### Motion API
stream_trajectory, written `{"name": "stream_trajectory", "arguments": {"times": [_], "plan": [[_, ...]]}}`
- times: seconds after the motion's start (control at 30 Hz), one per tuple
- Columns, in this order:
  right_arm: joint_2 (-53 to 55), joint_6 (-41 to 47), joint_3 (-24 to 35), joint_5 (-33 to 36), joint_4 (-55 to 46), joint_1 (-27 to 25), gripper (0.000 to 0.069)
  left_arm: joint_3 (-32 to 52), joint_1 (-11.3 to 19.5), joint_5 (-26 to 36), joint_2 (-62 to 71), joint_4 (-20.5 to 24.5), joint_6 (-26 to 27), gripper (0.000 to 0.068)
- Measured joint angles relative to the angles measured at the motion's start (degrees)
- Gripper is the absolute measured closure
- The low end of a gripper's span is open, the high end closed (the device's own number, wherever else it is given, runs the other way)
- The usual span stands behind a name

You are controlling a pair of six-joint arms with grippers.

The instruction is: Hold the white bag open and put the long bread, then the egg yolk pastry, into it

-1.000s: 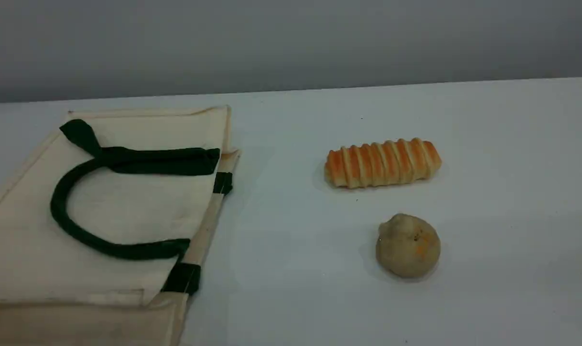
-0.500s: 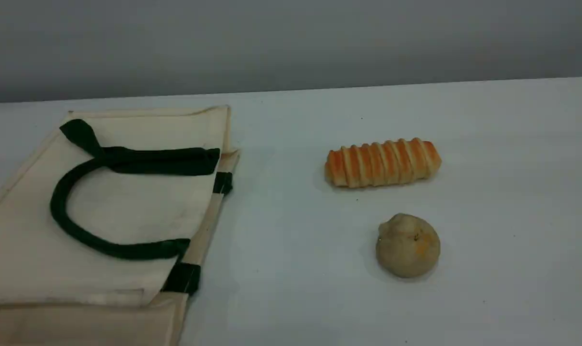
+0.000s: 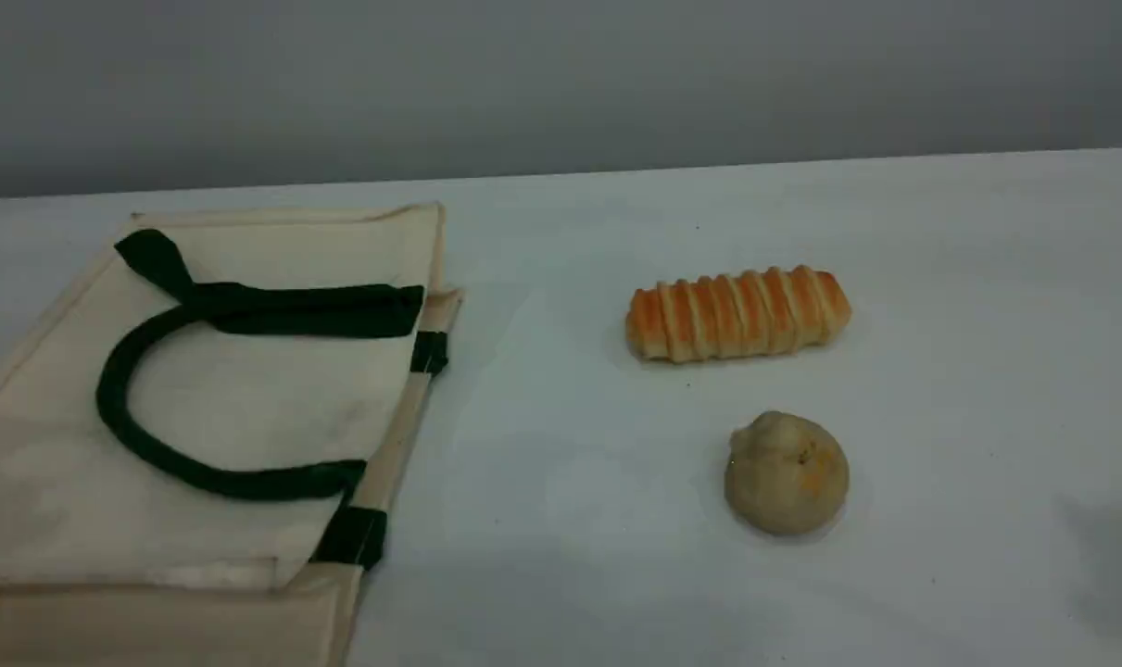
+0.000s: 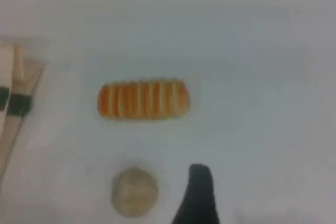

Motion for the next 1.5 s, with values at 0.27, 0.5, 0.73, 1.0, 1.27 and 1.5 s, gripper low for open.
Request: {"name": "stream_trajectory", "arguments": {"times": [0.27, 0.5, 0.73, 1.0, 1.27, 1.5], "plan": [[5.1, -0.2, -3.1, -1.2, 0.0, 0.0, 0.0135, -2.9, 0.0, -5.8, 13.5, -1.7, -0.2, 0.0132], [8.5, -1.1, -3.3, -4.4, -0.2, -0.2, 0.0135, -8.0, 0.0, -7.9, 24.5, -2.0, -0.2, 0.0132], [10.2, -1.2, -3.3, -7.1, -0.2, -0.2, 0.0135, -11.9, 0.0, -10.8, 33.0, -5.7, 0.5, 0.0132], [10.6, -1.5, -3.3, -7.6, -0.2, -0.2, 0.0135, -12.4, 0.0, -13.7, 41.4, -11.3, 3.6, 0.0132], [10.6, -1.5, -3.3, -7.6, -0.2, -0.2, 0.0135, -12.4, -1.2, -16.4, 45.2, -12.2, 3.9, 0.0132], [10.6, -1.5, -3.3, -7.6, -0.2, -0.2, 0.0135, -12.4, -2.2, -17.3, 46.7, -12.3, 4.1, 0.0151]]}}
